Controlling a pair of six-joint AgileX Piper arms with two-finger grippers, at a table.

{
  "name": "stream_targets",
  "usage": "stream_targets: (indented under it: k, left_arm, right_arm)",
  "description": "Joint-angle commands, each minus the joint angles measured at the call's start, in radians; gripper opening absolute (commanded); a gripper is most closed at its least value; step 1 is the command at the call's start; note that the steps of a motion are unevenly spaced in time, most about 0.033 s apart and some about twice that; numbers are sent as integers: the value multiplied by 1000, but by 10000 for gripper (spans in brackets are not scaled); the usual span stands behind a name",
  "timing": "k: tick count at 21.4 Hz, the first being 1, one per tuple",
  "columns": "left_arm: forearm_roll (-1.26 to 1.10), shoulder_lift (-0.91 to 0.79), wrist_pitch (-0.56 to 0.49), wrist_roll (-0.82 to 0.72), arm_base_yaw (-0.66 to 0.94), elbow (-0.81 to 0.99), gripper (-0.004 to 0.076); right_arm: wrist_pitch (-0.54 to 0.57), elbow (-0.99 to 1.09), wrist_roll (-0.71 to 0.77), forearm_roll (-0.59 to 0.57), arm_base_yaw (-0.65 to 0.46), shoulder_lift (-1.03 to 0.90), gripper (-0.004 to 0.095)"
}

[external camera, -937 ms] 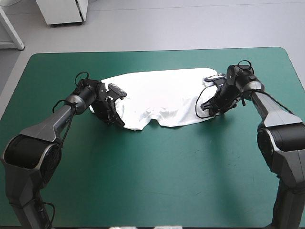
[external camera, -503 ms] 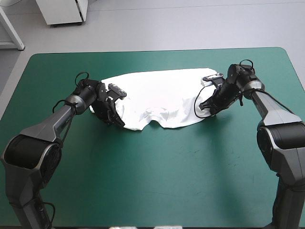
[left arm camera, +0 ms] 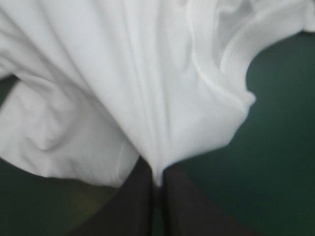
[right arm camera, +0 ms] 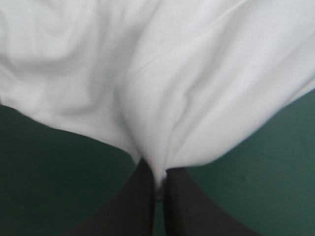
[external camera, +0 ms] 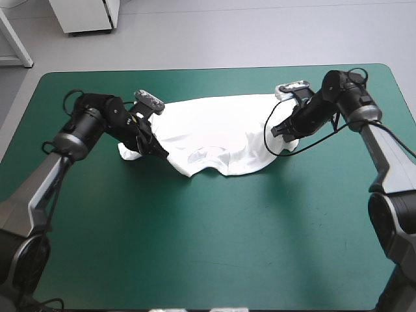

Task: Fold the cloth

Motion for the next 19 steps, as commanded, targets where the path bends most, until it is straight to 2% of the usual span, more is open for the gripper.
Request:
stream_targets:
  k: [1, 5, 9, 14, 19]
  left_arm:
    - [-9, -161, 9, -24, -4, -82, -9]
    - [-9, -318, 15, -30, -4, -231, -9]
    - [-25, -416, -2, -30, -4, -435, -9]
    - [-90, -448, -84, -23, -4, -680, -9]
    - [-173, -448, -149, 7, -4, -842, -9]
  right_arm:
    - [6, -35, -4, 31, 2, -186, -13]
    - [-16, -67, 20, 55, 2, -386, -13]
    - [-43, -236, 38, 81, 2, -519, -13]
    - [-148, -408, 16, 114, 2, -613, -13]
    - [-178, -533, 12, 161, 2, -632, -13]
